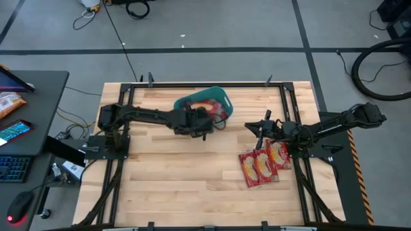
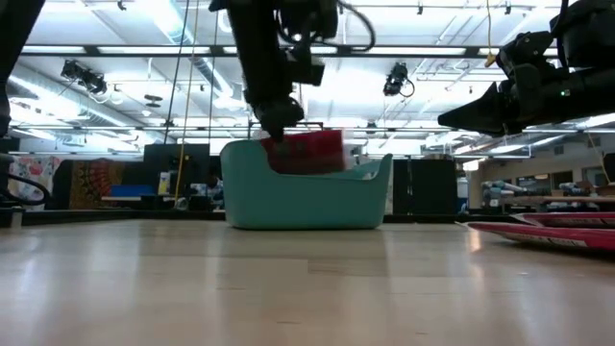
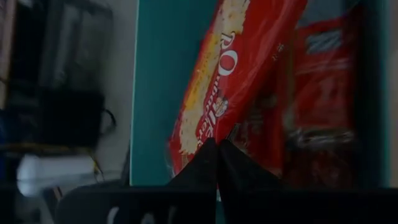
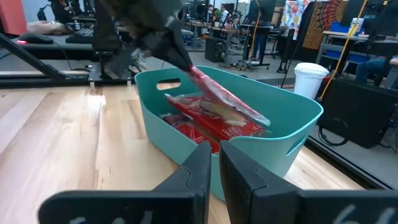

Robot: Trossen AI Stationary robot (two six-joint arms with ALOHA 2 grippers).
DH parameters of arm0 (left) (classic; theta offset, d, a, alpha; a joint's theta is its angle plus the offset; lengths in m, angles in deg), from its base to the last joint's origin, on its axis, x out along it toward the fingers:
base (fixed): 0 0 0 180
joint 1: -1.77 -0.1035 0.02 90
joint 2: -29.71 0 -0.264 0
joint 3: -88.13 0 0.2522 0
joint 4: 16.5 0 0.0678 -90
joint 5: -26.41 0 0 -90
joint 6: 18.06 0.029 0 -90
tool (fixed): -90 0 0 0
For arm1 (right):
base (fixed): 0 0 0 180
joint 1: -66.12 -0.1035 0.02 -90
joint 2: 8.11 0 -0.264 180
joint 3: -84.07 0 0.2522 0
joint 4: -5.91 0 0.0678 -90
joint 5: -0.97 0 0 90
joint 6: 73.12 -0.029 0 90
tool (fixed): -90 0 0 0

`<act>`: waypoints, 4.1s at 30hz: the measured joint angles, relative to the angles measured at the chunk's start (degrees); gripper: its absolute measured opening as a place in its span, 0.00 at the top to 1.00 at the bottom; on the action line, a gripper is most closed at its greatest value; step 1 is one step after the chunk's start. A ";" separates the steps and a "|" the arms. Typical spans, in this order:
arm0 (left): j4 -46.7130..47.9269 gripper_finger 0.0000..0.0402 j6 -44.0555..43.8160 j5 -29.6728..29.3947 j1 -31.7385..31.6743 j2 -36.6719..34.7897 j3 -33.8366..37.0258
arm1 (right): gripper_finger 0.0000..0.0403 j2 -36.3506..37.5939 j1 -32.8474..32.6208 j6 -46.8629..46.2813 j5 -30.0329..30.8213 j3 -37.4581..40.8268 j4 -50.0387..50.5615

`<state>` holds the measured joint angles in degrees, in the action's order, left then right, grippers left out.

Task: Sort popcorn bags into baskets
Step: Put the red popcorn bag into the green bin, then move the red popcorn bag to the center

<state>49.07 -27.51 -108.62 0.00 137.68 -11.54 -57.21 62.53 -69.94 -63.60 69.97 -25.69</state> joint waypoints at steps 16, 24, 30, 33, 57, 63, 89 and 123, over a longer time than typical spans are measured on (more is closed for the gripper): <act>2.11 0.78 -8.01 6.46 -2.49 0.00 0.00 | 0.90 0.00 0.00 -0.01 0.00 0.00 0.00; -1.32 0.62 -1.76 10.41 1.00 -0.93 0.00 | 0.90 0.00 0.02 0.00 0.00 0.00 0.00; -8.52 0.63 5.42 17.09 5.27 -1.27 0.00 | 0.90 0.00 0.02 -0.02 0.00 0.00 0.02; -9.01 0.65 7.14 18.61 6.62 -1.27 0.07 | 0.90 0.00 0.00 0.00 0.00 0.00 0.02; -46.27 0.71 16.12 21.23 18.44 -21.75 33.16 | 0.90 -0.46 0.02 -0.02 0.00 -0.02 -2.30; -48.27 0.71 19.16 22.38 17.14 -31.25 41.31 | 0.90 -0.28 -0.09 -4.90 -0.02 -0.04 -4.27; -65.47 0.71 20.19 22.20 16.25 -57.81 67.28 | 0.90 -8.49 -0.09 -21.14 -9.05 -22.68 23.14; -82.77 0.71 25.71 22.18 7.97 -64.46 77.57 | 0.75 -34.11 -0.20 -44.55 -14.97 -52.66 79.21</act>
<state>-33.70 -1.79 -86.44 7.97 73.22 66.03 -91.32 62.33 -114.49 -78.57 17.31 53.52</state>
